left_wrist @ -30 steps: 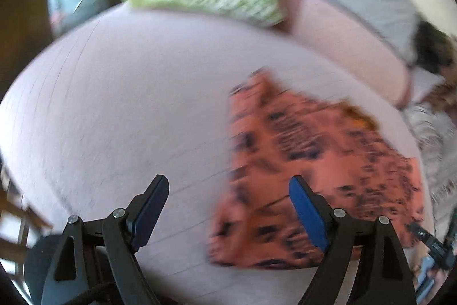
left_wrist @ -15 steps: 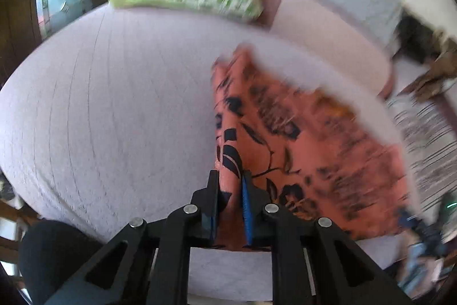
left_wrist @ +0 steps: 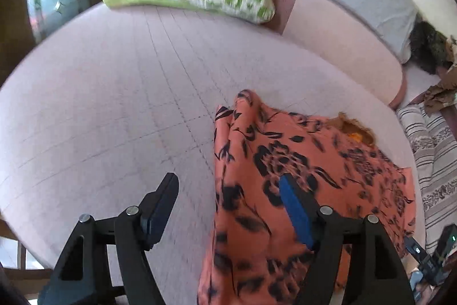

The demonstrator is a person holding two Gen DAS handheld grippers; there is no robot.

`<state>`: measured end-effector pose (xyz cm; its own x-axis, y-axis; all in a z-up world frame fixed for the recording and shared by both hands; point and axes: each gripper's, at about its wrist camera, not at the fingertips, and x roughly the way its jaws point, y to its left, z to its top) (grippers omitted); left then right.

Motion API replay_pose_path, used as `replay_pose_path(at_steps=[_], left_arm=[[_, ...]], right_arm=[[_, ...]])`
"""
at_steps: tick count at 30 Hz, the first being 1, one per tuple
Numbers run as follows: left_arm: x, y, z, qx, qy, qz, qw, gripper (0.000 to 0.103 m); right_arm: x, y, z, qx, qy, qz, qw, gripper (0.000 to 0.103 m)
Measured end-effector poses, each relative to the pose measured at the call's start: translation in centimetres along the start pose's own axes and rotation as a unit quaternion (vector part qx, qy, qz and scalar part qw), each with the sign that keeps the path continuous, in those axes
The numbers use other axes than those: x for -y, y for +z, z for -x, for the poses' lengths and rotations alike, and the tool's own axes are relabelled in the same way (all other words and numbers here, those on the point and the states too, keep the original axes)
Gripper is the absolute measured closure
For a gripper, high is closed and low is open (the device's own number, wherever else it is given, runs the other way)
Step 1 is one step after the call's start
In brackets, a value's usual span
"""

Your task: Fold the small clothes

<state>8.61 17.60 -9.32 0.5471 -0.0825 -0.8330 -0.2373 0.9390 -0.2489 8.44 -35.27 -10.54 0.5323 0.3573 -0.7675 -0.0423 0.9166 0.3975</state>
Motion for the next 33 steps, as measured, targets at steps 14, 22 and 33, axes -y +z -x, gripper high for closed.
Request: replay_pose_path(at_steps=[14,22,33], left_arm=[[0.3,0.1,-2.2,-0.033,0.037,-0.001,0.9988,0.061],[1.4,4.8,-6.4,-0.035,0.038,-0.033,0.9981,0.079],[0.6,3.9,-4.9,-0.079,0.053,0.023,0.9952,0.052]], right_arm=[[0.1,0.2,-0.1,0.0,0.006,-0.005,1.0,0.0],[0.1,0.2,-0.2,0.0,0.008,-0.005,1.0,0.0],[0.2,0.2,-0.2,0.0,0.009,-0.006,1.0,0.0]])
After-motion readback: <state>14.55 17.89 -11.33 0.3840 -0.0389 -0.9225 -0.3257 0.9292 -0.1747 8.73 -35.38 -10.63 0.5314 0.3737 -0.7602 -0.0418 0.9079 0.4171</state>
